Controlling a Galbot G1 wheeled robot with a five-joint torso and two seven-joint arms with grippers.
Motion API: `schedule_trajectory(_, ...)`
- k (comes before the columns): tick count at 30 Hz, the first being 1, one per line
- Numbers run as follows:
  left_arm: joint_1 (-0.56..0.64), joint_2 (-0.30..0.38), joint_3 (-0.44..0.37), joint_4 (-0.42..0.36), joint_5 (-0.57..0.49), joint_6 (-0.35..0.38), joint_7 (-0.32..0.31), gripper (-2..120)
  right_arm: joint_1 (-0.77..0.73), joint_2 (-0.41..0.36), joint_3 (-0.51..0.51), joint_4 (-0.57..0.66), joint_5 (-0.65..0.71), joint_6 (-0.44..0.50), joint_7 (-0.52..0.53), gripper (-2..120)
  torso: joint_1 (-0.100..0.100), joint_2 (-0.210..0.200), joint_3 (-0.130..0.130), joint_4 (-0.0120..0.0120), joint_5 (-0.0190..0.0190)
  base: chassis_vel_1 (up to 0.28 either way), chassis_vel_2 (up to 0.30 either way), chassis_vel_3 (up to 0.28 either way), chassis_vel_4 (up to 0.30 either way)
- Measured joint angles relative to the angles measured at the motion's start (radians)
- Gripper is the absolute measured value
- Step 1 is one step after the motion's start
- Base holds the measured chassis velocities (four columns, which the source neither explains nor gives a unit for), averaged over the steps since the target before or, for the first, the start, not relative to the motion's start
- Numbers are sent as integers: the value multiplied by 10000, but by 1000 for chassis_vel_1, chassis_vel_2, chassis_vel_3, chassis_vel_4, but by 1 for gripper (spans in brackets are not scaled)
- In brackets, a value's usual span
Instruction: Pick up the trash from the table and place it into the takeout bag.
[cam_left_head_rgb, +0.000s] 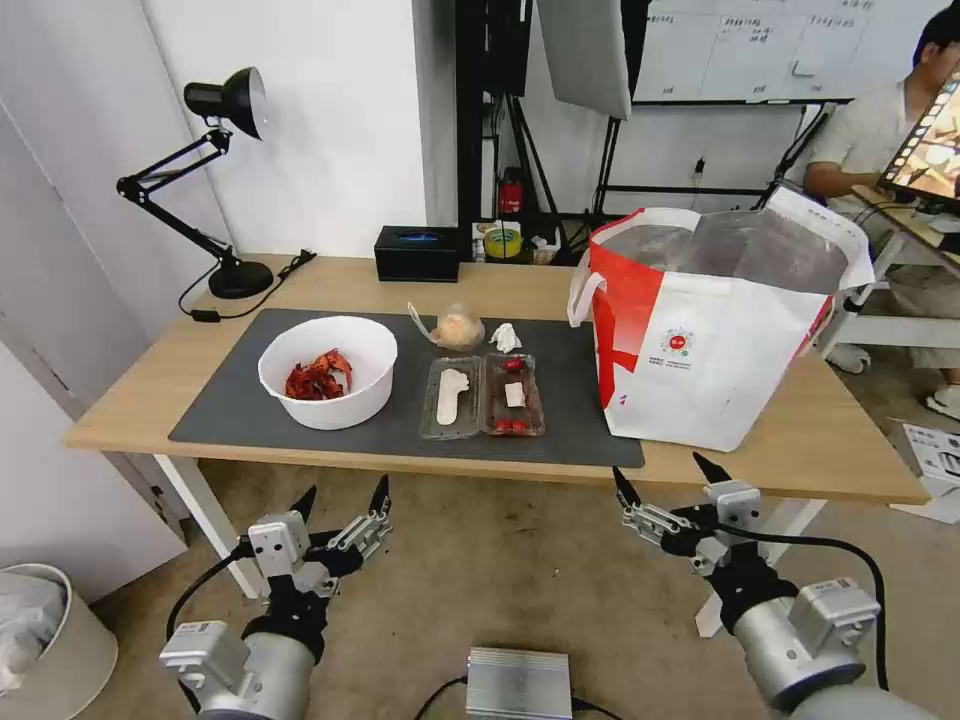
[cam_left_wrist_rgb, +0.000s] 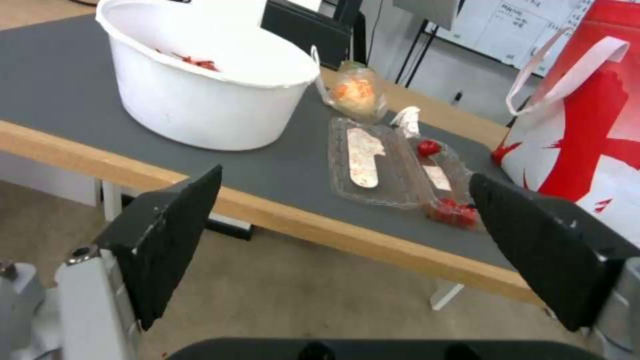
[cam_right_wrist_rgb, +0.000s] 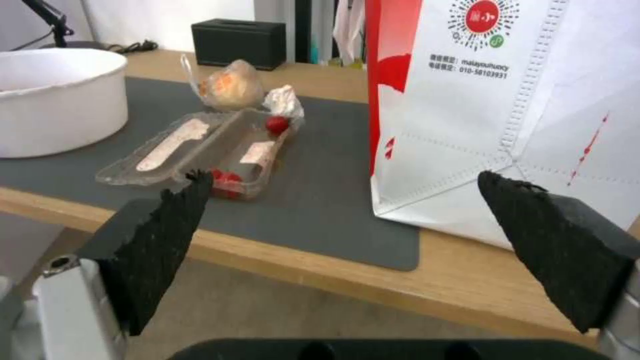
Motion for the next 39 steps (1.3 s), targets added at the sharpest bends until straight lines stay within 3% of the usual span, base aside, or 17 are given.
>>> schedule_trajectory(8, -60, 49, -44, 49, -98, 1, 29, 100, 41, -30, -13, -11, 125, 4, -16, 100, 0, 0, 0, 0, 0, 0, 0, 0, 0)
schedule_trajectory(12, -164, 172, -99, 110, -833, 253, 181, 100, 175, -116, -26, -18, 350, 5, -64, 100, 0, 0, 0, 0, 0, 0, 0, 0, 0)
schedule_trajectory(19, -491, 514, -216, 112, -3285, 1058, -9, 100, 308, -259, -135, -24, 681, -11, -104, 100, 0, 0, 0, 0, 0, 0, 0, 0, 0)
schedule_trajectory(21, -587, 568, -216, 132, -3722, 1112, -61, 100, 320, -290, -136, -24, 681, -13, -106, 100, 0, 0, 0, 1, 0, 0, 0, 0, 0)
schedule_trajectory(23, -881, 723, -177, 205, -5077, 1178, -337, 100, 372, -387, -136, -43, 681, -21, -110, 100, 0, 0, 0, 0, 0, 0, 0, 0, 0)
schedule_trajectory(25, -881, 723, -177, 205, -5077, 1178, -337, 100, 372, -387, -136, -43, 681, -21, -110, 100, 0, 0, 0, 0, 0, 0, 0, 0, 0)
schedule_trajectory(26, -992, 767, -177, 229, -5612, 1179, -445, 100, 412, -430, -137, -64, 691, -24, -110, 100, -1, 0, 0, 0, 0, 0, 0, 0, 0)
schedule_trajectory(28, -2504, 1064, -628, 779, -9559, 966, -1669, 100, 993, -970, -230, -348, 1643, -249, 99, 100, 1, 0, 1, 1, 0, 0, 0, 0, 0)
schedule_trajectory(33, -3633, 1368, -433, 1384, -10510, 785, -2300, 100, 1151, -1241, -222, -342, 2456, -433, 301, 100, 1, -1, 2, -1, 1, 0, 0, 0, 0)
schedule_trajectory(39, -4623, 1500, 106, 2171, -10697, 749, -2762, 100, 1179, -1282, -183, -149, 2840, -607, 472, 100, 0, -1, 1, -1, 0, 0, 0, 0, 0)
